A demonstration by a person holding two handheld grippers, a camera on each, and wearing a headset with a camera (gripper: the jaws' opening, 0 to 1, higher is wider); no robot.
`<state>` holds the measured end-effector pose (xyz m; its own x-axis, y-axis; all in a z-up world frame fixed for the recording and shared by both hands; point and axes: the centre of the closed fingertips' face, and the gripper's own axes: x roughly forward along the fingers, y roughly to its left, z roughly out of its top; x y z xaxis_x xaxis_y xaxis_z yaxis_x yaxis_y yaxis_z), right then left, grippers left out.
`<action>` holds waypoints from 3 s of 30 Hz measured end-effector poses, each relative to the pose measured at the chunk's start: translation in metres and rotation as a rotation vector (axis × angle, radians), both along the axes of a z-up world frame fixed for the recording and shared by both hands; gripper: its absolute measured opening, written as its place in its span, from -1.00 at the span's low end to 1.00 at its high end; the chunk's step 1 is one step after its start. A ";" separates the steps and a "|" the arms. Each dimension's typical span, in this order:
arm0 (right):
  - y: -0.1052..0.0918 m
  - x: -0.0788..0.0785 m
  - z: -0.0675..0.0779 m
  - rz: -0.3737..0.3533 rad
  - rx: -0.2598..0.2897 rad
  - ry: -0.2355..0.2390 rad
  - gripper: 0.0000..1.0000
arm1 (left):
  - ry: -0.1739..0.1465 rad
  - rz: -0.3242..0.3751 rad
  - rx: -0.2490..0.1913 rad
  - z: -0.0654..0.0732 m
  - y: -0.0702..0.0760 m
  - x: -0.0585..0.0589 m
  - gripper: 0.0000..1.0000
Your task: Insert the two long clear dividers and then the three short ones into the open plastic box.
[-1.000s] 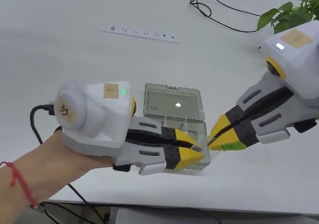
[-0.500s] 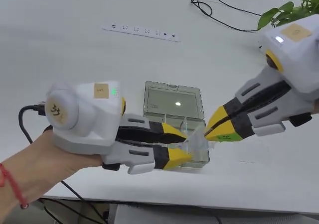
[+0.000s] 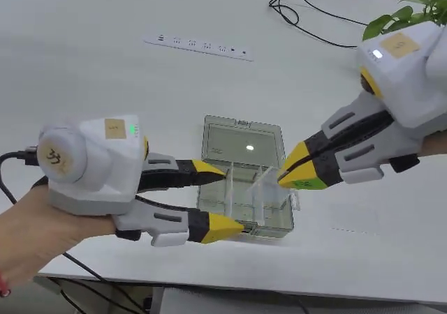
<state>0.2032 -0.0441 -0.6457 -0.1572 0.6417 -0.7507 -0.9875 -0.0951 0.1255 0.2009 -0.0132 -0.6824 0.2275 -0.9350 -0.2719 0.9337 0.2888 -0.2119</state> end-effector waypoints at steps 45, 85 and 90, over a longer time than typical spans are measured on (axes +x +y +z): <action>0.037 0.070 -0.104 -0.143 -0.014 -0.029 -0.95 | 0.014 0.066 0.140 -0.048 0.033 0.018 1.00; 0.048 0.069 -0.137 -0.068 -0.059 -0.082 -0.96 | 0.040 0.068 0.127 -0.052 0.030 0.018 1.00; 0.049 0.069 -0.146 -0.075 -0.078 -0.071 -0.96 | 0.040 0.068 0.127 -0.052 0.031 0.018 1.00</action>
<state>0.2725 0.0049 -0.7918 -0.0556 0.5892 -0.8061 -0.9982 -0.0130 0.0593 0.2186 0.0175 -0.7341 0.2756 -0.8756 -0.3968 0.9027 0.3776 -0.2063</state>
